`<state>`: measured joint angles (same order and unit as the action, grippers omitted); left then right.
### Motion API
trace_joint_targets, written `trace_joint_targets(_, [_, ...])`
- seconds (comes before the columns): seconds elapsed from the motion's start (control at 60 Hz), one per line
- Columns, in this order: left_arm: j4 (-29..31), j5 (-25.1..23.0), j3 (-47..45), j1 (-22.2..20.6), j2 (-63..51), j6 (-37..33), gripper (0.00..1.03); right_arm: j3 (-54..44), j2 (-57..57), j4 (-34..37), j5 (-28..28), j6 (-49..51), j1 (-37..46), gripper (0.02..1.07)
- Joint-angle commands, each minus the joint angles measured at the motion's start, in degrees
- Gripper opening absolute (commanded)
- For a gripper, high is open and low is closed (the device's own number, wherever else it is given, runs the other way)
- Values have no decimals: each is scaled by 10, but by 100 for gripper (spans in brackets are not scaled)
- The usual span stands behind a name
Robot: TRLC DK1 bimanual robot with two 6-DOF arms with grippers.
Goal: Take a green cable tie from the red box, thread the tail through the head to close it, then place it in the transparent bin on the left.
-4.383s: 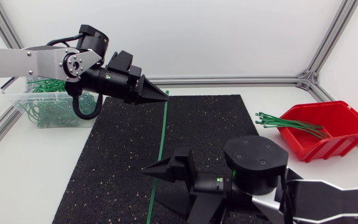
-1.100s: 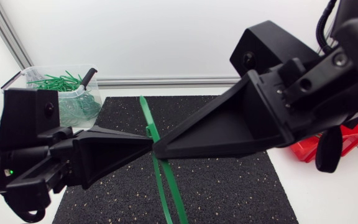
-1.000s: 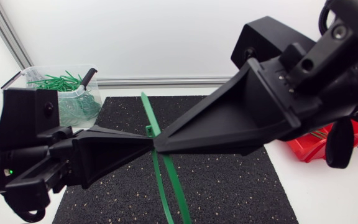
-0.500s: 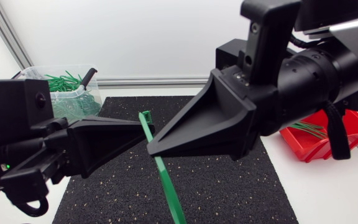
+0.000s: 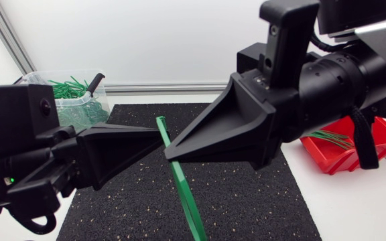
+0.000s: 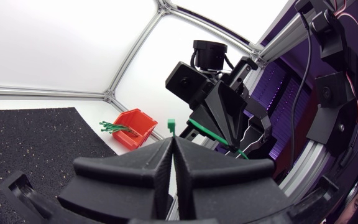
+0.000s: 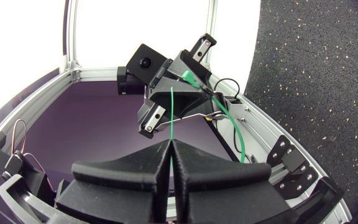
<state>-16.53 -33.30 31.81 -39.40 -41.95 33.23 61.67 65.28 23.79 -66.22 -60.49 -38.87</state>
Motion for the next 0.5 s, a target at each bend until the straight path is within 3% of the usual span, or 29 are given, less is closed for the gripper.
trace_joint_targets(0.0, [-3,10,7,-16,11,9,4,-8,1,-1,-1,-19,3,8])
trace_joint_targets(0.483, [3,19,21,-9,11,9,4,-28,-9,-5,-1,-19,8,8])
